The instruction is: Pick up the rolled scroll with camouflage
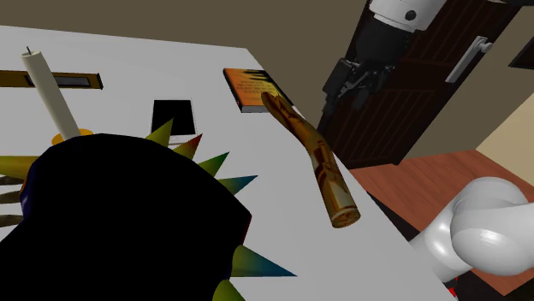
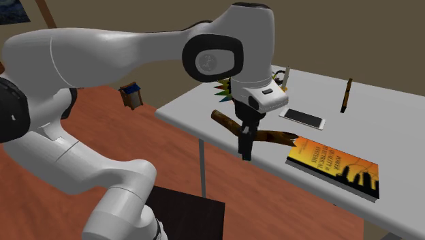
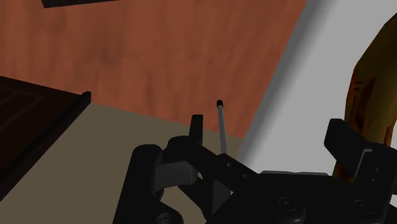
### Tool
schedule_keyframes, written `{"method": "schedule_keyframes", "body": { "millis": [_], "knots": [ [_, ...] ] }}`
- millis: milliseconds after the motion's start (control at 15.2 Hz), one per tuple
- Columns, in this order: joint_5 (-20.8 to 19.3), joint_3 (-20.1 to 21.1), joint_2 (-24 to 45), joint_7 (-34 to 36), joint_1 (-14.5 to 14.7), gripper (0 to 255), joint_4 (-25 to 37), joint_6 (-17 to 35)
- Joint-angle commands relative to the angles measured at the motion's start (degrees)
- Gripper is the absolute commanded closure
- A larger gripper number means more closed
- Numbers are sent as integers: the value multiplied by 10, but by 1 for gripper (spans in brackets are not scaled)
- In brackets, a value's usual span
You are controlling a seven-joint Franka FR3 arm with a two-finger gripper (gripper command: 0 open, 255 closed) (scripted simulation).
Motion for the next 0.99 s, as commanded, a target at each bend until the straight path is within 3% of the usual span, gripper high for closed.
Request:
{"method": "schedule_keyframes", "body": {
  "millis": [0,330,924],
  "knots": [
    [20,21,11,30,5,0,10,6],
    [57,73,55,100,11,0,57,21],
    [68,83,45,95,17,0,-7,75]
  ]
}}
